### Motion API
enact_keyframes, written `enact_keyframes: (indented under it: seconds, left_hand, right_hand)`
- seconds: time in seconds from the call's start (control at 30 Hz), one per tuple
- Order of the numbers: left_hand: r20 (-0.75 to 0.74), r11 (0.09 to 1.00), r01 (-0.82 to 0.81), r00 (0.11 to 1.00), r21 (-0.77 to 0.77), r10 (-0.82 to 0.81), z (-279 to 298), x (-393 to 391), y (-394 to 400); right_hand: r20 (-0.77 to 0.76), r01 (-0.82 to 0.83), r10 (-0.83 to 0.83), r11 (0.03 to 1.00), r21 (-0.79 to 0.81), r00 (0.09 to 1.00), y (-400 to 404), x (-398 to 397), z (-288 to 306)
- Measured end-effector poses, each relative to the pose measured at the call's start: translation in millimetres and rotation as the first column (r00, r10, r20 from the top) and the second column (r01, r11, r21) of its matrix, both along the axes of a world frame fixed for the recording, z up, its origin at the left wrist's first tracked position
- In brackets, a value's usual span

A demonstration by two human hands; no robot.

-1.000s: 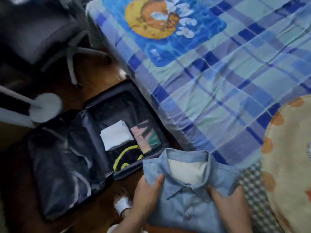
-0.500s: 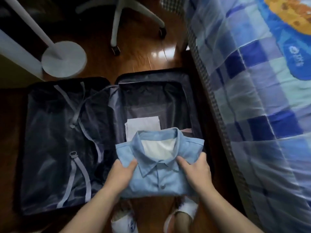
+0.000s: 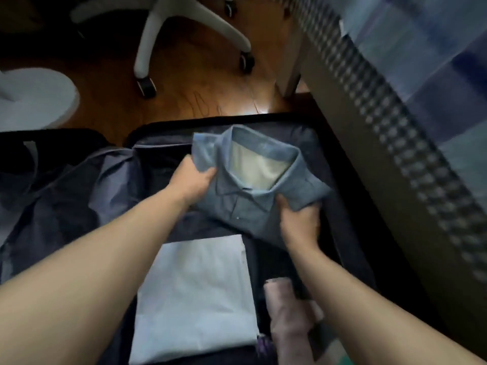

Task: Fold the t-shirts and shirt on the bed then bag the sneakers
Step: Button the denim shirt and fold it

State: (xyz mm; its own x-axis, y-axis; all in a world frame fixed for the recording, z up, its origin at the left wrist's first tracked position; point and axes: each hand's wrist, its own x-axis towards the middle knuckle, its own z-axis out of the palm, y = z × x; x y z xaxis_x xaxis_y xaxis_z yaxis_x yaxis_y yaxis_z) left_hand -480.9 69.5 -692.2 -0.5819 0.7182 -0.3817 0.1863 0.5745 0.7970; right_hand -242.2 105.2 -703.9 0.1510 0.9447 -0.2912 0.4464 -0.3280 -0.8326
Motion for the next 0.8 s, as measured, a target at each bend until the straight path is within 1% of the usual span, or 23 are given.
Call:
enact_keyframes:
  seconds: [0.07, 0.1, 0.13, 0.17, 0.2, 0.23, 0.27, 0.3, 0.33, 0.37, 0.4, 0.43, 0.47, 0.5, 0.53, 0.57, 0.6, 0.63, 0.67, 0.7, 0.73, 0.8]
  left_hand:
    - [0.013, 0.975, 0.059, 0.998, -0.213, -0.058, -38.7, 4.4, -10.6]
    - [0.001, 0.963, 0.065, 0.998, -0.262, -0.067, -50.5, 6.7, -15.5]
    - [-0.032, 0.959, 0.048, 0.998, -0.280, -0.060, -54.7, 9.3, -18.1]
    - [-0.083, 0.967, 0.038, 0.995, -0.252, -0.060, -57.6, 10.6, -17.3]
    - [-0.130, 0.978, 0.055, 0.988, -0.201, -0.082, -55.8, 12.9, -16.5]
    - [-0.154, 0.986, 0.086, 0.982, -0.141, -0.107, -50.4, 15.4, -13.8]
    - [-0.147, 0.988, 0.118, 0.980, -0.095, -0.131, -44.1, 15.8, -10.2]
    - [-0.135, 0.985, 0.158, 0.977, -0.065, -0.166, -39.1, 15.0, -7.2]
    - [-0.129, 0.978, 0.198, 0.970, -0.062, -0.205, -34.4, 13.2, -5.6]
    - [-0.136, 0.972, 0.228, 0.963, -0.059, -0.234, -33.2, 10.7, -5.4]
    - [-0.155, 0.967, 0.245, 0.955, -0.064, -0.252, -32.5, 9.1, -7.1]
    - [-0.183, 0.966, 0.245, 0.949, -0.082, -0.256, -31.5, 8.2, -10.2]
    - [-0.232, 0.964, 0.235, 0.937, -0.126, -0.259, -30.1, 9.3, -15.5]
    - [-0.293, 0.953, 0.231, 0.914, -0.196, -0.281, -28.4, 11.9, -23.4]
    - [-0.345, 0.929, 0.244, 0.878, -0.278, -0.333, -25.7, 17.8, -35.6]
    - [-0.391, 0.904, 0.269, 0.833, -0.332, -0.392, -22.0, 24.4, -49.2]
    - [-0.436, 0.886, 0.309, 0.783, -0.345, -0.443, -17.2, 30.5, -63.4]
    - [-0.476, 0.874, 0.352, 0.738, -0.333, -0.479, -12.4, 35.9, -75.8]
    - [-0.503, 0.872, 0.380, 0.713, -0.308, -0.488, -8.4, 38.1, -87.5]
    - [-0.516, 0.880, 0.391, 0.713, -0.270, -0.475, -5.0, 38.6, -98.1]
    - [-0.524, 0.897, 0.388, 0.729, -0.214, -0.441, -0.2, 37.5, -107.3]
    - [-0.532, 0.945, 0.322, 0.793, -0.048, -0.297, 12.9, 31.6, -124.5]
  right_hand:
    - [0.065, -0.048, 0.063, 0.976, -0.214, 0.996, -5.4, 5.8, -42.4]
    - [0.058, -0.057, 0.077, 0.954, -0.295, 0.995, -7.1, 8.5, -53.7]
    - [0.051, -0.062, 0.085, 0.935, -0.350, 0.995, -6.6, 9.3, -58.0]
    - [0.065, -0.055, 0.086, 0.920, -0.387, 0.994, -5.8, 9.6, -54.4]
    - [0.110, -0.028, 0.080, 0.911, -0.413, 0.991, -6.4, 9.5, -45.0]
    - [0.183, 0.004, 0.080, 0.909, -0.416, 0.980, -7.2, 9.5, -35.7]
    - [0.263, 0.007, 0.104, 0.921, -0.390, 0.959, -10.2, 9.8, -23.9]
    - [0.337, -0.027, 0.141, 0.947, -0.322, 0.931, -17.0, 9.5, -9.6]
    - [0.413, -0.109, 0.172, 0.979, -0.173, 0.894, -26.5, 6.7, 5.1]
    - [0.498, -0.242, 0.194, 0.970, 0.033, 0.845, -33.8, 0.8, 14.6]
    - [0.586, -0.406, 0.216, 0.889, 0.214, 0.781, -35.3, -6.9, 18.7]
    - [0.682, -0.583, 0.282, 0.770, 0.260, 0.675, -30.6, -13.9, 15.8]
    - [0.748, -0.726, 0.389, 0.665, 0.176, 0.538, -21.9, -19.5, 6.5]
    - [0.747, -0.801, 0.534, 0.599, -0.003, 0.396, -12.9, -23.7, -4.8]
    - [0.683, -0.810, 0.673, 0.550, -0.204, 0.285, -6.9, -26.0, -15.0]
    - [0.618, -0.792, 0.752, 0.514, -0.330, 0.231, -2.7, -27.0, -23.6]
    - [0.593, -0.775, 0.774, 0.508, -0.376, 0.219, -0.1, -28.1, -30.1]
    - [0.600, -0.767, 0.768, 0.519, -0.379, 0.224, 0.6, -29.9, -31.4]
    - [0.621, -0.764, 0.750, 0.534, -0.362, 0.230, -1.2, -32.9, -27.6]
    - [0.650, -0.766, 0.723, 0.549, -0.335, 0.234, -5.0, -35.4, -21.3]
    - [0.685, -0.770, 0.678, 0.578, -0.271, 0.267, -9.7, -37.4, -13.5]
    - [0.717, -0.772, 0.557, 0.634, -0.040, 0.420, -19.4, -40.4, -0.1]
